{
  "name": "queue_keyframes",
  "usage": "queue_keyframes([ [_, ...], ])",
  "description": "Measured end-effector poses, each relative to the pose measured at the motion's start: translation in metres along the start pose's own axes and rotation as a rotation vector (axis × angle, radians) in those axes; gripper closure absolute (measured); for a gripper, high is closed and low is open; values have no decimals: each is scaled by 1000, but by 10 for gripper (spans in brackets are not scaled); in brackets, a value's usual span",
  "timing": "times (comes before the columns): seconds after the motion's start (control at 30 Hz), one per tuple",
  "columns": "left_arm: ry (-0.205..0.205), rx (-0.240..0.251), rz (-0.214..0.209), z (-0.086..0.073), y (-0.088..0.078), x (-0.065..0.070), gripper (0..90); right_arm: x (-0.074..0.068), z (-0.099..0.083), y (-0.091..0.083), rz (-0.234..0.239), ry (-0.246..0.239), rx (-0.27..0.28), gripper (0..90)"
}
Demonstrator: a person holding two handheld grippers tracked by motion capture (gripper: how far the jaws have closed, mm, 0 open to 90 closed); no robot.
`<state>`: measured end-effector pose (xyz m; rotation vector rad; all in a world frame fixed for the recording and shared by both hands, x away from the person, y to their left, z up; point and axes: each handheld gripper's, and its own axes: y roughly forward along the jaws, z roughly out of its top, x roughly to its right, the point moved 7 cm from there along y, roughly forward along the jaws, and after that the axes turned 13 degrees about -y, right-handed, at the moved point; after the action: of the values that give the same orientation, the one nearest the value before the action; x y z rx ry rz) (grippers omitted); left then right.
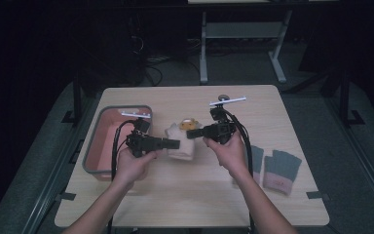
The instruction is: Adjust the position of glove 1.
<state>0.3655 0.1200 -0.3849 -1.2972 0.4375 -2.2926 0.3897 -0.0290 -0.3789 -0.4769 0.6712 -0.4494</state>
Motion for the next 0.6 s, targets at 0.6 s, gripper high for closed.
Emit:
queue_keyframes([
  [0.6, -15, 55, -24, 23, -38, 1, 680, -20, 40, 8, 32, -38, 19, 848],
])
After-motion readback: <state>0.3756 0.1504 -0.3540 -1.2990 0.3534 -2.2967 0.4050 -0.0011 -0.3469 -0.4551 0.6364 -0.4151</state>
